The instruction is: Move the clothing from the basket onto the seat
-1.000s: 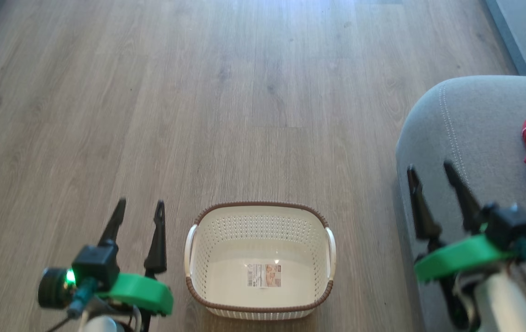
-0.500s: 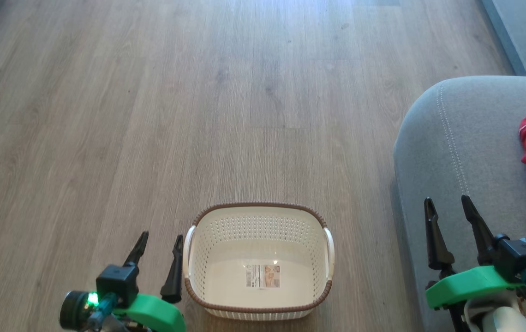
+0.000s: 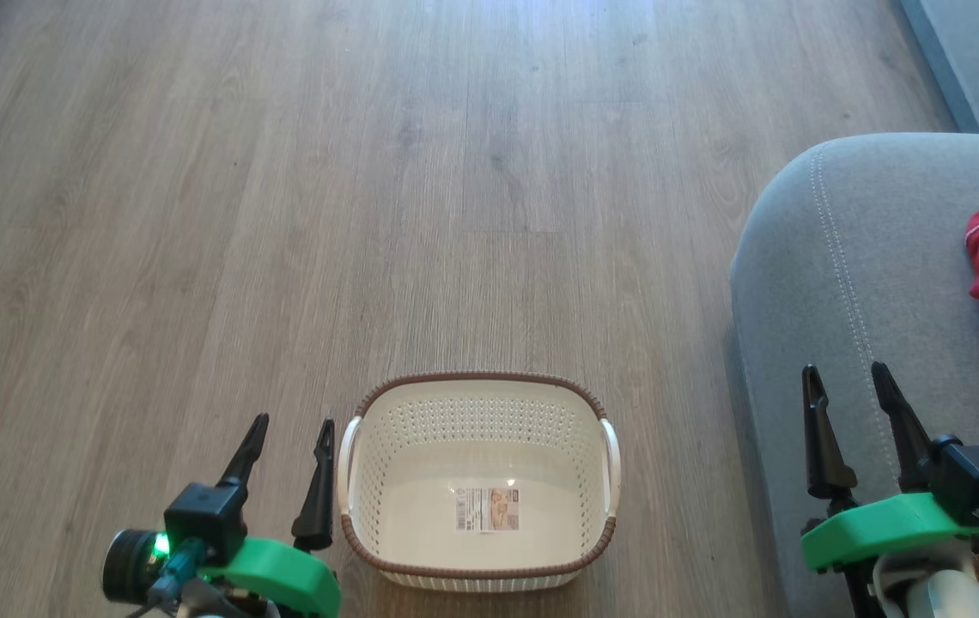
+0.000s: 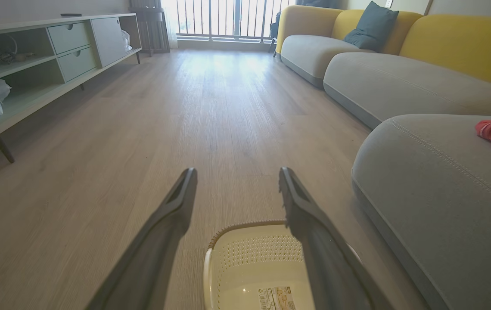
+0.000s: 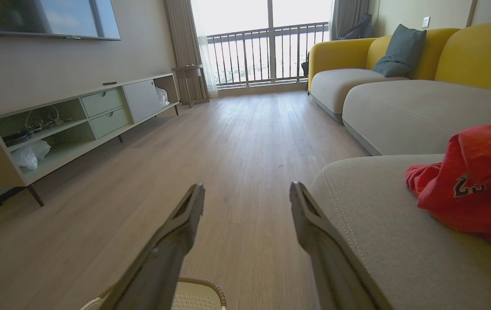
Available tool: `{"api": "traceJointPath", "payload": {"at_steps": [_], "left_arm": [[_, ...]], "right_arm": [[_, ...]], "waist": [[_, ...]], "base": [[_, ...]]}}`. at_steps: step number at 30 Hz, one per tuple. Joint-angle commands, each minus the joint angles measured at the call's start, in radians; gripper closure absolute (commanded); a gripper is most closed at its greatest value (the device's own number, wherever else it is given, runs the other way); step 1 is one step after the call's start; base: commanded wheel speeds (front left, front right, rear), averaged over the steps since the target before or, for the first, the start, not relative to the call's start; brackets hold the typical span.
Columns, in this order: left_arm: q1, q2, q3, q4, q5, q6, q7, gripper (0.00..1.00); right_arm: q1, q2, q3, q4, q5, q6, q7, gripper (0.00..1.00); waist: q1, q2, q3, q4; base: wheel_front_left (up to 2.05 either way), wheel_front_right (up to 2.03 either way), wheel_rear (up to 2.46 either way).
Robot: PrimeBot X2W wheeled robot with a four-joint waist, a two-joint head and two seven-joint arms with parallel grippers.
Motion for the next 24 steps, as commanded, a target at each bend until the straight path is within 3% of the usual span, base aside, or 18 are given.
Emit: {"api": "traceJointPath", "payload": {"at_steps": [1, 24], "left_arm": [[-0.035, -0.001, 0.04, -0.037, -0.006, -0.001, -0.01, 0.0], [-0.036, -0.001, 0.048, -0.015, -0.044, -0.024, -0.01, 0.0]], "right_arm": [[-0.037, -0.006, 0.019, -0.031, 0.004, 0.0, -0.009, 0.0], [-0.041, -0.006, 0.018, -0.006, 0.032, 0.0, -0.009, 0.0]], "waist": [[0.0001, -0.0001, 0.0, -0.002], [0.0001, -0.0001, 0.0, -0.029]], "base": [[0.0, 0.0, 0.0], [0.0, 0.0, 0.0]]}}
